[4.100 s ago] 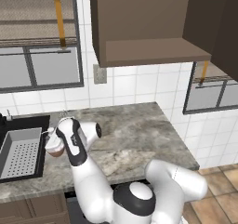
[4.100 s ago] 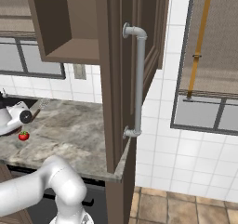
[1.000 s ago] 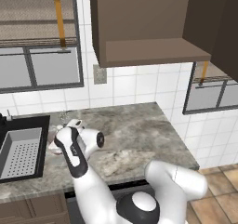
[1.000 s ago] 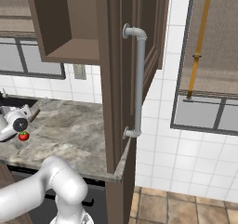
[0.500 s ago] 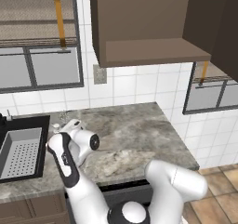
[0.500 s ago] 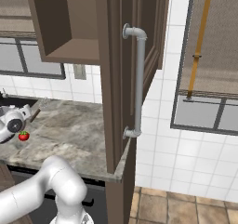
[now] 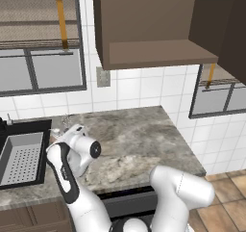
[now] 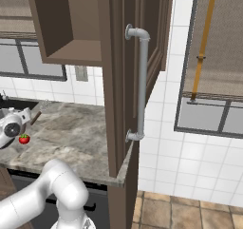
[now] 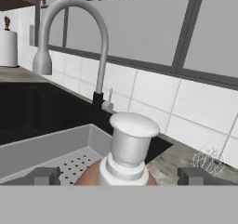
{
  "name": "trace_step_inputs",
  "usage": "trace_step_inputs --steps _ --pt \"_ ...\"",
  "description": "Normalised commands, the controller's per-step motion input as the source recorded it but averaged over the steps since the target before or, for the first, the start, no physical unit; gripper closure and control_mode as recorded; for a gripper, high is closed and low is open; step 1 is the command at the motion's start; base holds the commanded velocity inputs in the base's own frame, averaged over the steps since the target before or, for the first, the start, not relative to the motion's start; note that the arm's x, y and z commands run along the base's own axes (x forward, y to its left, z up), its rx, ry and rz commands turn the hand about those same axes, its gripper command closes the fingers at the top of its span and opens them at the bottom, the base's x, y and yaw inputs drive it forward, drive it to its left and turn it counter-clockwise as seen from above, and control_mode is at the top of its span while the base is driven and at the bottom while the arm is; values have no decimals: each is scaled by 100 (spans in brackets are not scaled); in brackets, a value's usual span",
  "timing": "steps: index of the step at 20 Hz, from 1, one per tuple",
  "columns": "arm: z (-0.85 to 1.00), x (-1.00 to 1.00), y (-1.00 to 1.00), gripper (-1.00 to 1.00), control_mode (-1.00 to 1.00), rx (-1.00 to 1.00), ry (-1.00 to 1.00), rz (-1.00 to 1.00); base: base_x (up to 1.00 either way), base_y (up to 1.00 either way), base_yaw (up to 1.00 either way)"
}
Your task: Open the cabinet. Pick the soap dispenser and place it next to the sink. Then close the cabinet.
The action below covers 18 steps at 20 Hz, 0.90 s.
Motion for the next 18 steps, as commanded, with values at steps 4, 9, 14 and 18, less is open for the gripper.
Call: trace_step_inputs --steps 4,9,14,18 --pt "5 -21 -1 -100 -100 3 6 -7 0 0 0" --pt "14 -27 -5 -100 -100 4 13 -10 0 0 0" --pt "28 -26 -13 -100 -100 5 20 -13 0 0 0" --pt "43 -26 -17 -100 -100 8 22 -11 0 0 0"
